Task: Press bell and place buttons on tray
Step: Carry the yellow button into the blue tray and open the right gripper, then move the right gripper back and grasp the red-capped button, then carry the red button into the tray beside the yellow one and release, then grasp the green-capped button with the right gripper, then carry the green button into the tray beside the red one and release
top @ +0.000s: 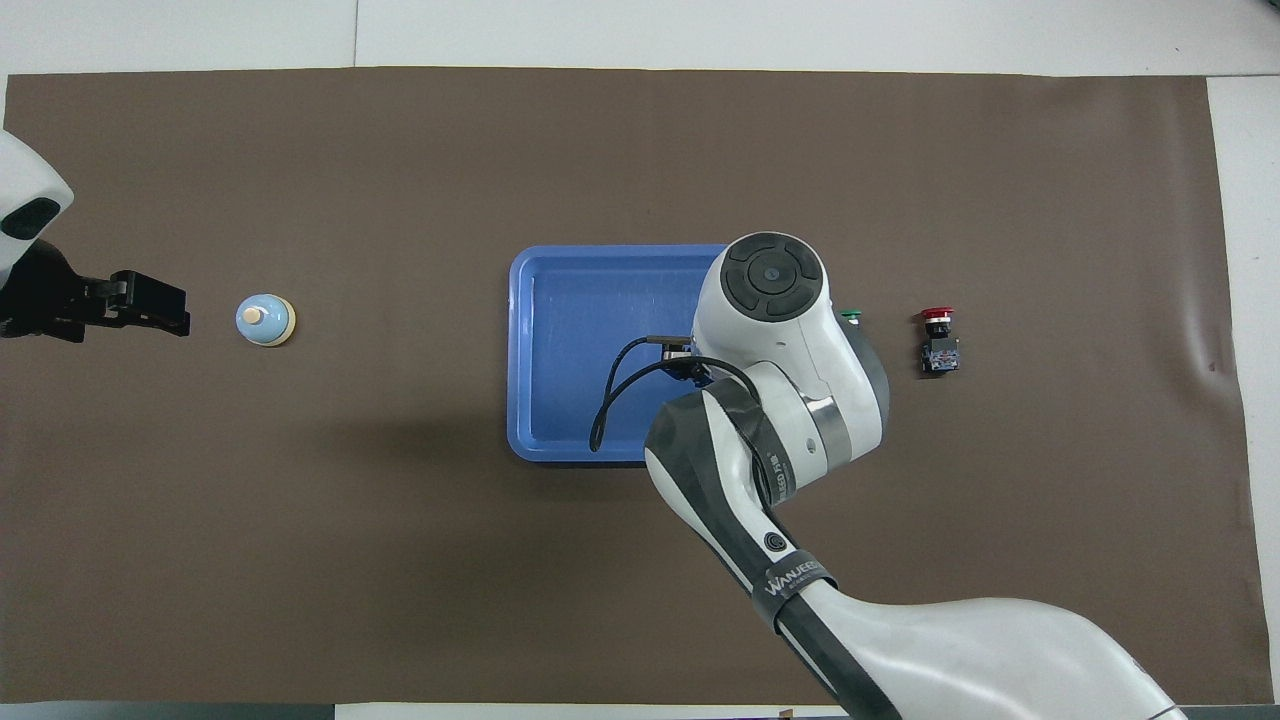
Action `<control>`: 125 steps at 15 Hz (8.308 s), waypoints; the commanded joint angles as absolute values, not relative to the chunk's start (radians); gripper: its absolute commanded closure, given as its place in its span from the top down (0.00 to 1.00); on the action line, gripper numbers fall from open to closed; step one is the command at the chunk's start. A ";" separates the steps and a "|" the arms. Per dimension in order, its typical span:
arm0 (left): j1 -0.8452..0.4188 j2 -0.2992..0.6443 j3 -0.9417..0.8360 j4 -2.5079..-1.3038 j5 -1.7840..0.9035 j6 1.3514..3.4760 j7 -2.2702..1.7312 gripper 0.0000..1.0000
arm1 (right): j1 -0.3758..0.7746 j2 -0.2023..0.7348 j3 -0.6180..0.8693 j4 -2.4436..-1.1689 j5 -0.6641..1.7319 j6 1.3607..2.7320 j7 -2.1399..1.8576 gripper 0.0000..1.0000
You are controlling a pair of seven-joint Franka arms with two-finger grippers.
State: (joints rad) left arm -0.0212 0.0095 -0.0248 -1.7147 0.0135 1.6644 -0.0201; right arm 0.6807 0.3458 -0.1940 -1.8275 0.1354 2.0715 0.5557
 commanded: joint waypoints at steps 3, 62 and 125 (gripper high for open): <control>-0.026 -0.035 -0.018 -1.681 0.009 1.606 -0.011 1.00 | 0.664 0.327 -0.190 -1.867 0.153 2.132 0.551 0.00; -0.018 -0.038 -0.018 -1.672 0.009 1.566 -0.011 1.00 | 0.698 0.472 -0.190 -1.535 0.163 1.946 0.532 0.00; -0.018 -0.038 -0.018 -1.674 0.009 1.566 -0.011 1.00 | 0.794 0.534 -0.167 -1.508 0.187 2.074 0.676 0.00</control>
